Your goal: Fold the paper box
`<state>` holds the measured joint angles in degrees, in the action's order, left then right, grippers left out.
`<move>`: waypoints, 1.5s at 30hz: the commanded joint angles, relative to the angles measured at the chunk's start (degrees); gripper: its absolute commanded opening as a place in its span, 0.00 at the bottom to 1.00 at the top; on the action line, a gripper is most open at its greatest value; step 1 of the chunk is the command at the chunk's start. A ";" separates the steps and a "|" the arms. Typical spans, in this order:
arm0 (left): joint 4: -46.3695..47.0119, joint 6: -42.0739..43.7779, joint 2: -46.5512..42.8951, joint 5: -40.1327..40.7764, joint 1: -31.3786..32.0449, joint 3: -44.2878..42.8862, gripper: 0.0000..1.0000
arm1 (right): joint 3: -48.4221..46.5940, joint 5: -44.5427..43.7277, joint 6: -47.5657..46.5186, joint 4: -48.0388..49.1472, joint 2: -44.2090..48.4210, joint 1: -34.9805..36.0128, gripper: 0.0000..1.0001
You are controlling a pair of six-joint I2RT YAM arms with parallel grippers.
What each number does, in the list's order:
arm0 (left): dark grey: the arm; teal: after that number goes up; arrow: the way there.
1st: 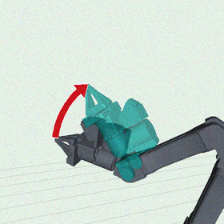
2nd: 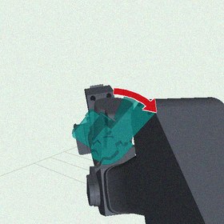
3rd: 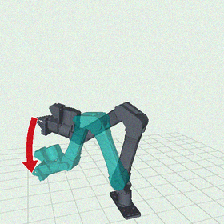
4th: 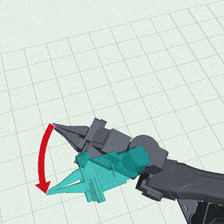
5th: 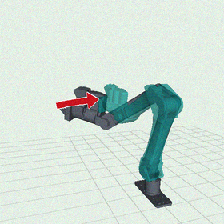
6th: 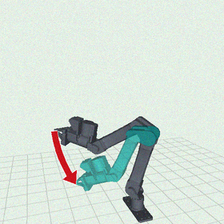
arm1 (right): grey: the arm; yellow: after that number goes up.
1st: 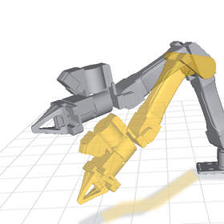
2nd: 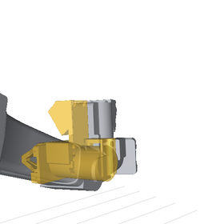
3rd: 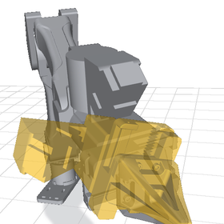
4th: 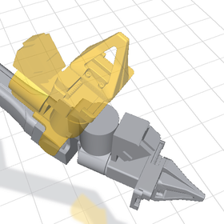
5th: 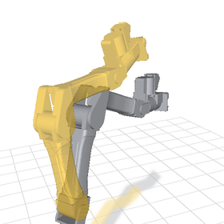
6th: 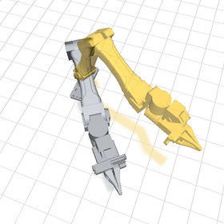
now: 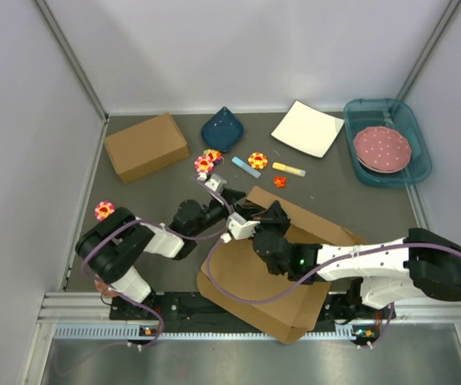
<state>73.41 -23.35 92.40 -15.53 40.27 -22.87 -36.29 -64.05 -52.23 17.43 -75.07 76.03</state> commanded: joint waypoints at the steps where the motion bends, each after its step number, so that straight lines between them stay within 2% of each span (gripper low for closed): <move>1: 13.87 2.43 0.94 1.03 0.51 -2.35 0.88 | -1.59 2.00 3.89 -2.05 -0.69 1.49 0.00; 6: 15.19 2.87 2.87 0.24 0.77 -1.21 0.70 | -1.76 2.00 3.89 -2.31 -0.43 1.58 0.00; 7: 15.10 3.66 2.96 0.15 0.95 -0.86 0.61 | -1.68 2.00 3.89 -2.40 -0.43 1.49 0.00; 9: 15.10 4.37 3.57 0.23 1.04 0.02 0.51 | -1.76 2.09 3.71 -2.40 -0.52 1.49 0.00; 10: 15.10 4.80 3.66 0.32 1.04 0.28 0.37 | -1.85 2.18 3.71 -2.31 -0.52 1.49 0.00; 13: 15.10 5.42 4.01 0.32 1.21 1.07 0.14 | -1.94 2.26 3.62 -2.31 -0.69 1.49 0.00; 14: 14.93 5.42 4.02 0.32 1.13 1.08 0.03 | -2.03 2.26 3.62 -2.23 -0.78 1.58 0.00; 15: 14.75 5.51 4.10 0.41 1.30 1.08 0.00 | -2.11 2.26 3.45 -2.14 -0.78 1.58 0.00; 18: 13.26 6.21 3.58 1.11 1.74 0.81 0.00 | -2.29 2.26 3.45 -2.14 -0.96 1.58 0.00; 19: 12.99 6.82 3.49 1.55 2.26 0.81 0.04 | -2.38 2.26 3.36 -2.14 -0.96 1.58 0.00; 20: 12.64 7.09 3.31 1.90 2.44 0.81 0.11 | -2.38 2.26 3.36 -2.14 -0.96 1.49 0.00; 21: 12.12 7.27 2.96 2.08 2.62 0.73 0.29 | -2.38 2.35 3.45 -2.22 -0.96 1.58 0.00; 24: 10.89 9.19 2.09 3.13 3.67 0.99 0.44 | -2.38 2.26 3.45 -2.14 -1.04 1.58 0.00; 32: 9.65 11.31 2.08 4.98 5.26 2.83 0.49 | -1.94 2.26 3.71 -1.79 -1.04 1.67 0.00; 37: 10.00 11.84 4.19 6.38 5.78 3.62 0.45 | -1.68 2.26 4.06 -1.70 -1.13 1.67 0.00; 39: 12.10 11.41 5.42 6.91 5.87 3.89 0.36 | -1.59 2.26 4.33 -1.79 -1.13 1.67 0.00; 41: 13.42 11.05 6.47 7.18 5.87 3.89 0.23 | -1.59 2.09 4.33 -1.79 -1.13 1.84 0.00; 42: 13.52 10.79 6.65 7.27 5.87 3.54 0.12 | -1.59 2.09 4.41 -1.87 -1.22 2.02 0.00; 45: 12.82 11.48 6.65 7.71 6.40 2.40 0.00 | -1.50 2.00 4.59 -1.87 -1.40 2.19 0.00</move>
<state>78.08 -11.70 97.76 -5.89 45.10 -20.14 -37.91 -63.68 -50.68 15.66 -75.50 77.14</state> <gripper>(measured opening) 0.069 0.009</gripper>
